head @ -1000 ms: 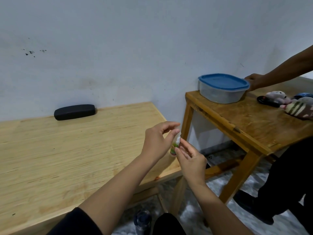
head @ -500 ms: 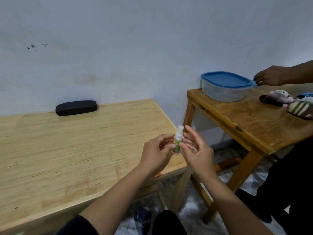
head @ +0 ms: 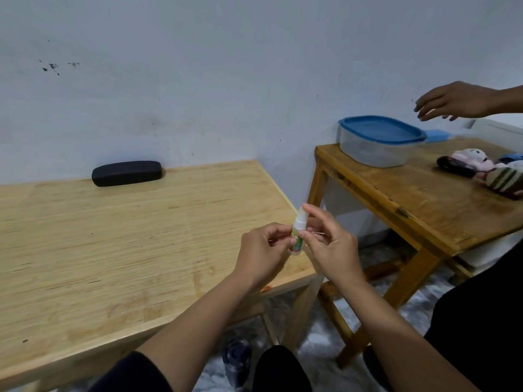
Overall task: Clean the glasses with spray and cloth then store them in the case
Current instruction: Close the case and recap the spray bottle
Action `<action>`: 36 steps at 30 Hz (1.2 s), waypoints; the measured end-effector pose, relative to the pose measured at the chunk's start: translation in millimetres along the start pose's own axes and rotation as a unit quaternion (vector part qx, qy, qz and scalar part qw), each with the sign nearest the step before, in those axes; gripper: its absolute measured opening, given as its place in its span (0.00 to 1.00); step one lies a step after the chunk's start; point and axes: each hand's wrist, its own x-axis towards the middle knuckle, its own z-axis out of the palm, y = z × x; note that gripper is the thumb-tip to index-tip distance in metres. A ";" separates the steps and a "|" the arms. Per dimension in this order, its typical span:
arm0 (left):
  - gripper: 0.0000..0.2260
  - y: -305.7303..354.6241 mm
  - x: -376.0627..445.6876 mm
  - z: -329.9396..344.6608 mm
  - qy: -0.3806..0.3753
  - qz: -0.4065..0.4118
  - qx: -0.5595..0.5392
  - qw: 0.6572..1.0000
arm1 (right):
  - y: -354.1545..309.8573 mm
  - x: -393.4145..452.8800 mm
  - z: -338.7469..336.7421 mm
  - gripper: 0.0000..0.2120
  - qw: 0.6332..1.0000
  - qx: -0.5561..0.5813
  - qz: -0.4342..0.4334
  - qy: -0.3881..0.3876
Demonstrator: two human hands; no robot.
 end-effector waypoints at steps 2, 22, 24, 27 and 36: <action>0.09 0.2 -0.4 0.9 0.004 0.001 0.001 1.000 | -1.0 -0.5 0.5 0.24 1.000 0.000 0.002 0.003; 0.12 0.7 -2.5 -19.5 0.037 -0.015 0.126 0.991 | -1.6 -2.7 16.6 0.37 0.999 -0.008 0.035 -0.026; 0.13 -0.1 4.0 -43.6 0.067 -0.014 0.186 0.980 | -6.7 4.0 24.7 0.36 0.999 0.005 0.035 -0.037; 0.17 -6.4 19.3 -91.2 0.080 -0.032 0.274 0.958 | -19.4 15.9 43.1 0.35 0.998 0.036 0.034 -0.049; 0.21 -42.2 43.9 -210.4 0.118 -0.132 0.445 0.878 | -54.9 68.7 123.9 0.31 0.993 0.091 0.020 -0.076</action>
